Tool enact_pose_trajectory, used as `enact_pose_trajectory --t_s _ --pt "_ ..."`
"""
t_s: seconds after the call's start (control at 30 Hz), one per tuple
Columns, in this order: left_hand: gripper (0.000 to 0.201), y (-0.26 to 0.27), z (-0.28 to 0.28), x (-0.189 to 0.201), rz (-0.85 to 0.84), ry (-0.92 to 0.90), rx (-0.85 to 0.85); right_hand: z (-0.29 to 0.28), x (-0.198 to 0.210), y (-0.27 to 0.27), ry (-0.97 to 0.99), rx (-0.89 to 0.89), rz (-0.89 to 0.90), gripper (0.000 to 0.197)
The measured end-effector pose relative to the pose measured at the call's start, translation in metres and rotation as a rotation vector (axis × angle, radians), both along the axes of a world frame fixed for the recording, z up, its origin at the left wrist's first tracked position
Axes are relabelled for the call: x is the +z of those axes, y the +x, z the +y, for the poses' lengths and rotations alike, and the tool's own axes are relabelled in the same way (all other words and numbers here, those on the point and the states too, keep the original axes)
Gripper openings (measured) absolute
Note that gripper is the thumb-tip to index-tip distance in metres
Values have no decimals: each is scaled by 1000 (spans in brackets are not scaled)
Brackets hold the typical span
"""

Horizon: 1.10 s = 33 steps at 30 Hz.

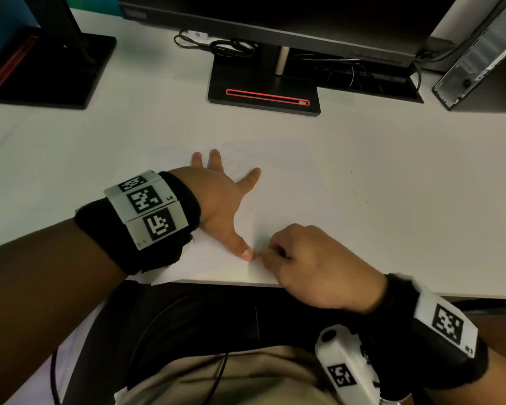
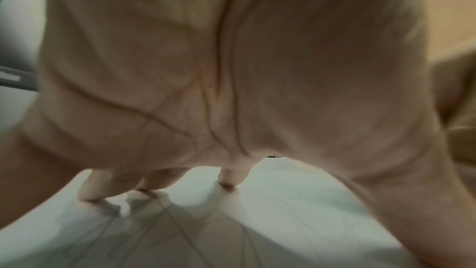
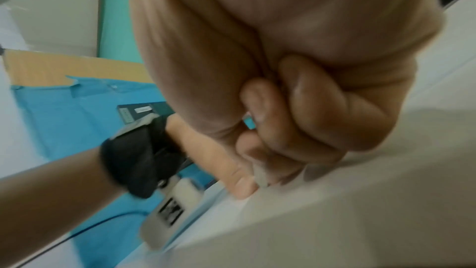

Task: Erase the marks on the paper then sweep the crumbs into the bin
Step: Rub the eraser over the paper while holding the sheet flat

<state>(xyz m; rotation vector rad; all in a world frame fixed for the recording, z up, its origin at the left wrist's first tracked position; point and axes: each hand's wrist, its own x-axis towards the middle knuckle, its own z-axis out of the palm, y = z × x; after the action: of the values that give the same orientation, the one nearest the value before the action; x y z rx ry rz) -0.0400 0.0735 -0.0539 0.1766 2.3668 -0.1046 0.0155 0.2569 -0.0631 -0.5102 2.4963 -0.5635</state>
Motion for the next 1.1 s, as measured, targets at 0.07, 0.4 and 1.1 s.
enact_pose_trajectory --t_s 0.07,0.4,1.1 --pt "148 1 -1 0 -1 2 4 9 -2 -15 -16 -67 18 46" --pt "149 1 -2 2 -8 5 7 21 3 -41 4 -77 32 47" --pt "147 0 -2 1 -14 15 5 15 0 -35 18 45 -43 45"
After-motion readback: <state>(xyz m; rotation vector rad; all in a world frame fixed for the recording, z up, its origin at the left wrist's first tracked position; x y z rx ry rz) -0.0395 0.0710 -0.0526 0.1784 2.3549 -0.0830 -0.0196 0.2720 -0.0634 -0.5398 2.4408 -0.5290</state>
